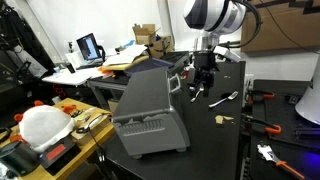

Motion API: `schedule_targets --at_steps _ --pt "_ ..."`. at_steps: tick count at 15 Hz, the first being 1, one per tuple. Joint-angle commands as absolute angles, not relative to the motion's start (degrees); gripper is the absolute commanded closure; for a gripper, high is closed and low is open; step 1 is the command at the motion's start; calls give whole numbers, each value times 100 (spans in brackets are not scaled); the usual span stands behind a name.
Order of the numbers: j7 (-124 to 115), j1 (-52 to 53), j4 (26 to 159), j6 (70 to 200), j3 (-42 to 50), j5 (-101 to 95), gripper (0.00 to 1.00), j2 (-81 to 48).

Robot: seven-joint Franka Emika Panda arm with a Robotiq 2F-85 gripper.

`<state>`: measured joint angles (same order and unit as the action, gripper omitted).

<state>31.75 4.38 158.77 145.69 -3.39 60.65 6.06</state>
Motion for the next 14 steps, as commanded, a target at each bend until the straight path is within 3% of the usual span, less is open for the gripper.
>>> schedule_targets --at_steps 1,14 --pt "3860 613 15968 14645 -441 5958 0 775" --pt "4493 1128 15942 15633 -983 7436 0 717"
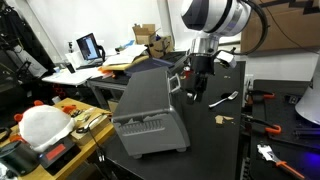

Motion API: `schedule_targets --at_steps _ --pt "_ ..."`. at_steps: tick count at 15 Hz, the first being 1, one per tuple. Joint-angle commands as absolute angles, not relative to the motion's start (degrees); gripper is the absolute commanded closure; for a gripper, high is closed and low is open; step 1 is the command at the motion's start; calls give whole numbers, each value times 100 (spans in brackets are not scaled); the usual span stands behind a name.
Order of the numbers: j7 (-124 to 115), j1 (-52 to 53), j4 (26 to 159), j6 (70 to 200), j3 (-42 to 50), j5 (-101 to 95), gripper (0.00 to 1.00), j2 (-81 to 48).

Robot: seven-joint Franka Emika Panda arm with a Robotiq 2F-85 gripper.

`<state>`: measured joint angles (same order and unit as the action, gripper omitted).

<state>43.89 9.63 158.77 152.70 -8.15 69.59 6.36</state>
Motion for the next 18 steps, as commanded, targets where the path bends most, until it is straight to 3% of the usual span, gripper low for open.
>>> schedule_targets --at_steps 1,18 --pt "4494 1185 15938 15728 -1060 7598 0 714" --pt "4553 1558 15382 16957 -1668 9871 0 344"
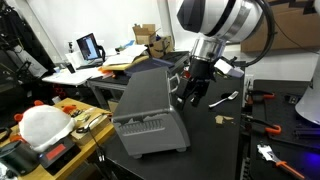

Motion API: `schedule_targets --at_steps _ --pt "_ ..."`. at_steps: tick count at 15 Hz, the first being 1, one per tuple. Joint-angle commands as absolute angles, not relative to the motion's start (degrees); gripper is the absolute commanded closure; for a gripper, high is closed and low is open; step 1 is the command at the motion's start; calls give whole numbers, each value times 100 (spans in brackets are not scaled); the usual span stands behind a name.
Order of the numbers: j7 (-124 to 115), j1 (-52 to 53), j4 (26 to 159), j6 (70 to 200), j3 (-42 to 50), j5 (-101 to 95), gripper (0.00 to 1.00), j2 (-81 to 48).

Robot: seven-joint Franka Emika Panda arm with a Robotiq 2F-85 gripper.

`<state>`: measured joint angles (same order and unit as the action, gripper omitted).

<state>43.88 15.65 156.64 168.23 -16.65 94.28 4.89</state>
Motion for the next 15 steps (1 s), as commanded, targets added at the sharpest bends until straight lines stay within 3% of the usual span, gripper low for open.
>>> schedule_targets --at_steps 1,15 --pt "4549 1555 15304 16964 -1672 10014 0 300" --pt "4660 1624 14838 17179 -1804 11914 0 -47"
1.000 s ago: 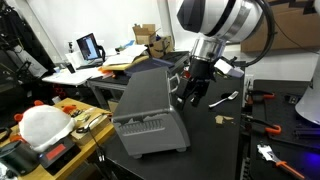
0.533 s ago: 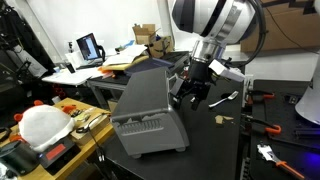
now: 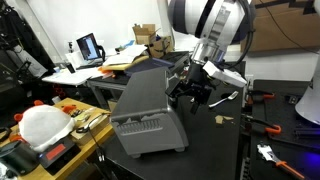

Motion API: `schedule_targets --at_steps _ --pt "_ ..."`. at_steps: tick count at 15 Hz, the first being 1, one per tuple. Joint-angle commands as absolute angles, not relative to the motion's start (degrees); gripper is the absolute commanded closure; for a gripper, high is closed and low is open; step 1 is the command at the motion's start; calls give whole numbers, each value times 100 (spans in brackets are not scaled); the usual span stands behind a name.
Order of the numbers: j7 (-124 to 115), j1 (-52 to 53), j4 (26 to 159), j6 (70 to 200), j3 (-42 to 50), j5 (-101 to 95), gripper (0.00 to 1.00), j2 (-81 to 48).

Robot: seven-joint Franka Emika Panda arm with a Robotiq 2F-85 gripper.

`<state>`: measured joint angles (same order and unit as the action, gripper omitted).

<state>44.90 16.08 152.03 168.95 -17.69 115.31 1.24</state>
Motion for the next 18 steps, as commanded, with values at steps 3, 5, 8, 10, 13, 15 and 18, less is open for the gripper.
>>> schedule_targets --at_steps 3,5,8,10,13,15,18 --pt "4739 1661 14788 17249 -1797 12068 0 -97" --pt "4764 1665 14866 17225 -1774 12052 7 -60" --pt "4754 1652 15062 17206 -1754 11979 34 68" --pt "4739 1615 15164 17226 -1727 11942 48 139" --pt "4804 1569 15382 17266 -1664 11929 73 297" --pt "4788 1556 15527 17305 -1612 11937 86 424" --pt "4663 1518 15719 17368 -1581 11924 100 669"
